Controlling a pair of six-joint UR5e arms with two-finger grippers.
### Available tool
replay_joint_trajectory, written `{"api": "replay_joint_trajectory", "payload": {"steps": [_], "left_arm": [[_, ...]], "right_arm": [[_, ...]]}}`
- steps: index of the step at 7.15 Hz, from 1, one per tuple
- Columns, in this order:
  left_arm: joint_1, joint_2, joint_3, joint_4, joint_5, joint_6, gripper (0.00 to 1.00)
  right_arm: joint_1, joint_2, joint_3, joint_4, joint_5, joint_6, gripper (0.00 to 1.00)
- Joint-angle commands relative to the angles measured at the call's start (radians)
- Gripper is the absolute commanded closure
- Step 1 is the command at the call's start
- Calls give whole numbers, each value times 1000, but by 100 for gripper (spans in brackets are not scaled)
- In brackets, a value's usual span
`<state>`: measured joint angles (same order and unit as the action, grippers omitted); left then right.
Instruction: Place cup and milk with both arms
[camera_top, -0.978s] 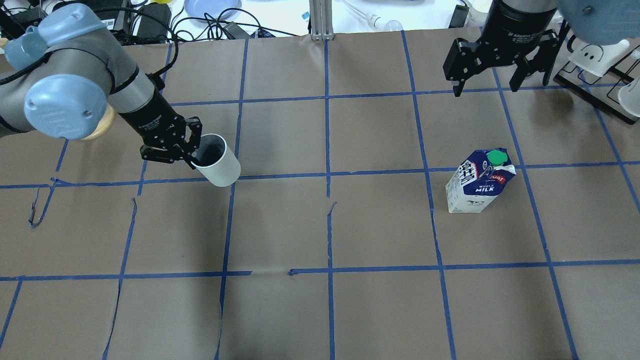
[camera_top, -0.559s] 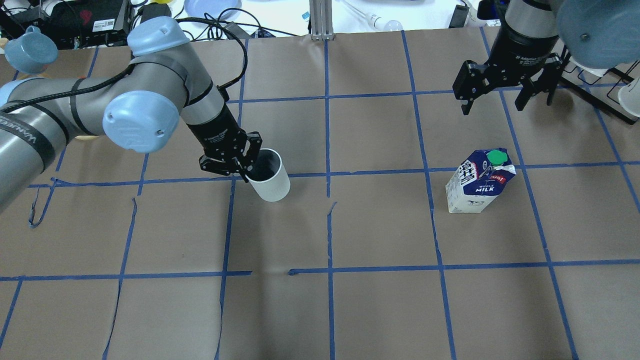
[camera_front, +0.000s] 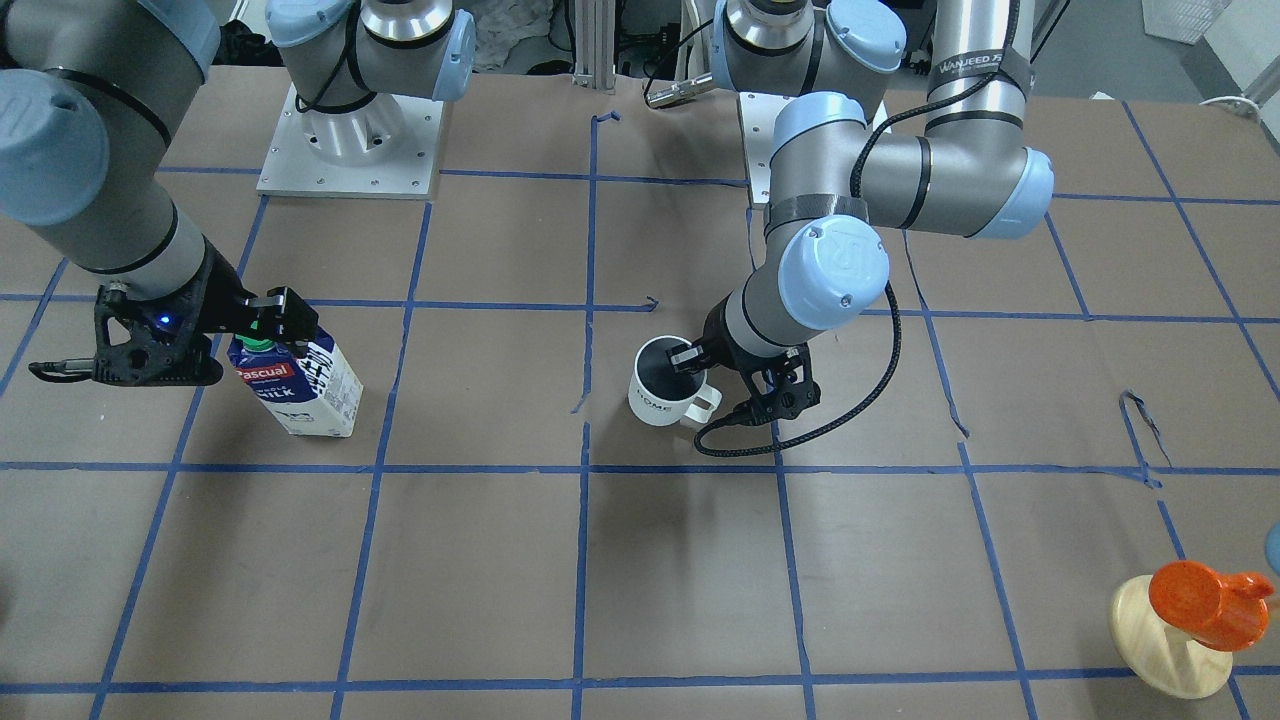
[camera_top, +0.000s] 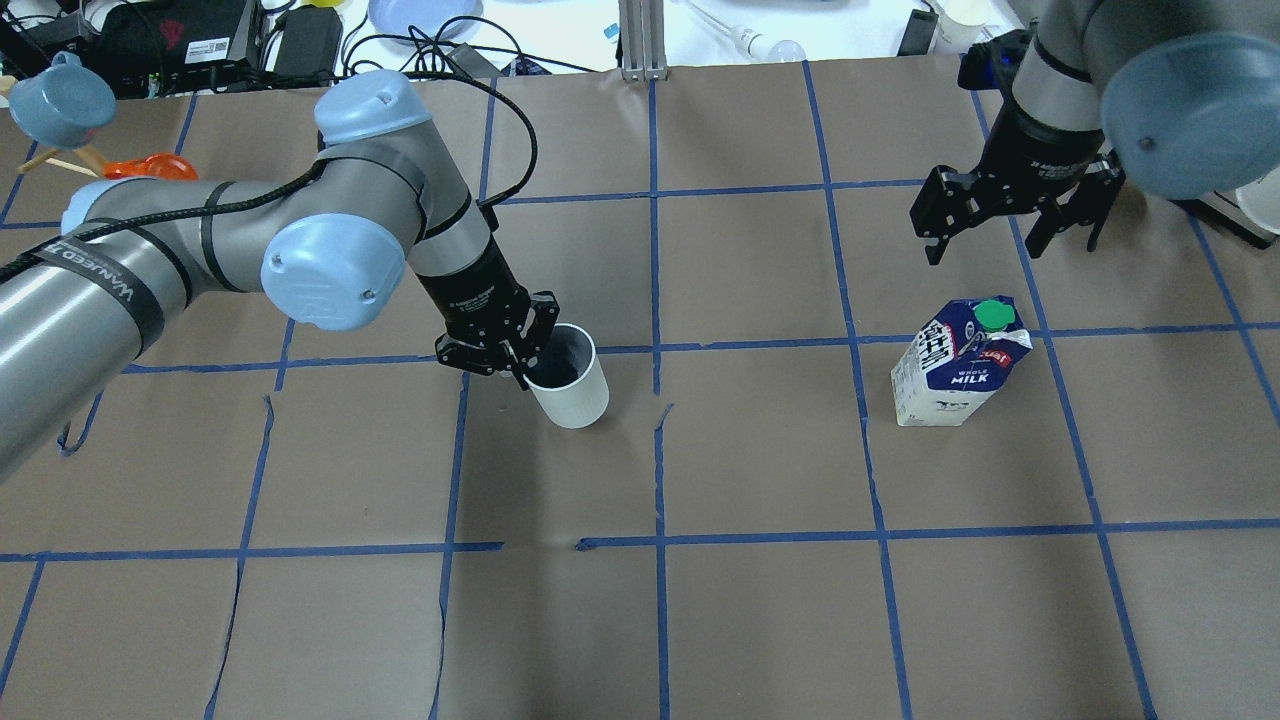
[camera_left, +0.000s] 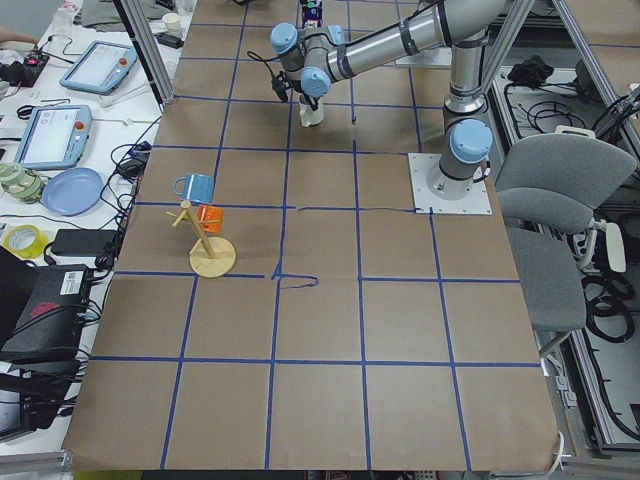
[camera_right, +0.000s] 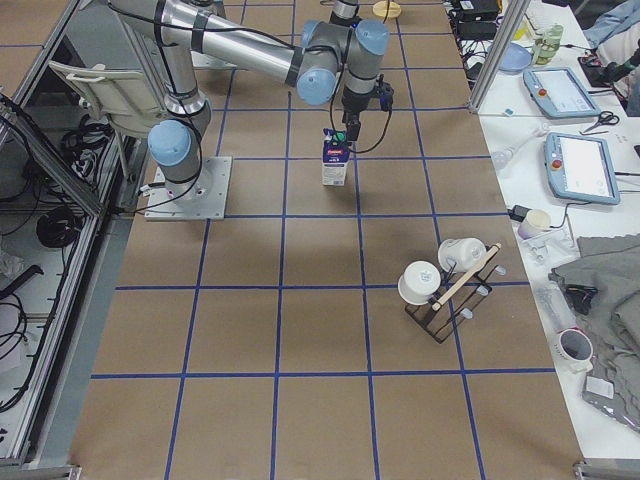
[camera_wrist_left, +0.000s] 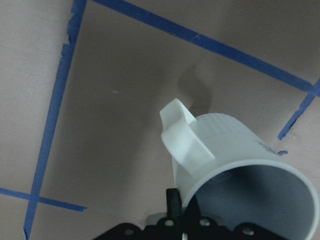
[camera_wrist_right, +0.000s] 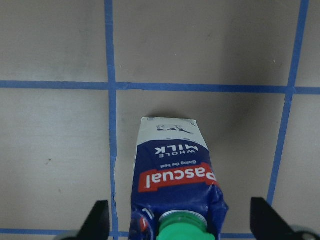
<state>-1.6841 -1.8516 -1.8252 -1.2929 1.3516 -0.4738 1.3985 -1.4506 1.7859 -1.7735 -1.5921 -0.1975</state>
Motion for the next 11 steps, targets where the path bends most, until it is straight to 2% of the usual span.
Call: {"api": "replay_joint_trajectory", "payload": {"steps": [1,2,3,4,5,6,8,9,10,11], "left_arm": [[0,24,13,17,14,-37,0],[9,41,82,5,53,-26,0],[23,48,174,-37,92,-8,0],[61,61,261,-131,213,103,0],[101,80,320,-143,246,172,0],[124,109,326,-157,251,185,0],[162,140,316,-179,262,170,0],[175,141,298,-195,230,170,0],[176,167,270,-213,245,193,0],[176,186,262,-206,276,325,0]], "right_arm": [[-21,1,32,-6,3,-5,1],[-21,1,33,-1,3,-7,12],[-21,-1,38,3,4,-8,30],[-21,-1,44,-3,6,-10,42],[-19,-5,40,-4,7,-10,53],[-18,-5,38,-4,9,-8,58],[-4,-5,-8,-3,72,9,59],[38,-2,-55,8,72,50,58],[104,-2,-69,11,72,138,58],[175,-2,-71,8,75,250,58]]}}
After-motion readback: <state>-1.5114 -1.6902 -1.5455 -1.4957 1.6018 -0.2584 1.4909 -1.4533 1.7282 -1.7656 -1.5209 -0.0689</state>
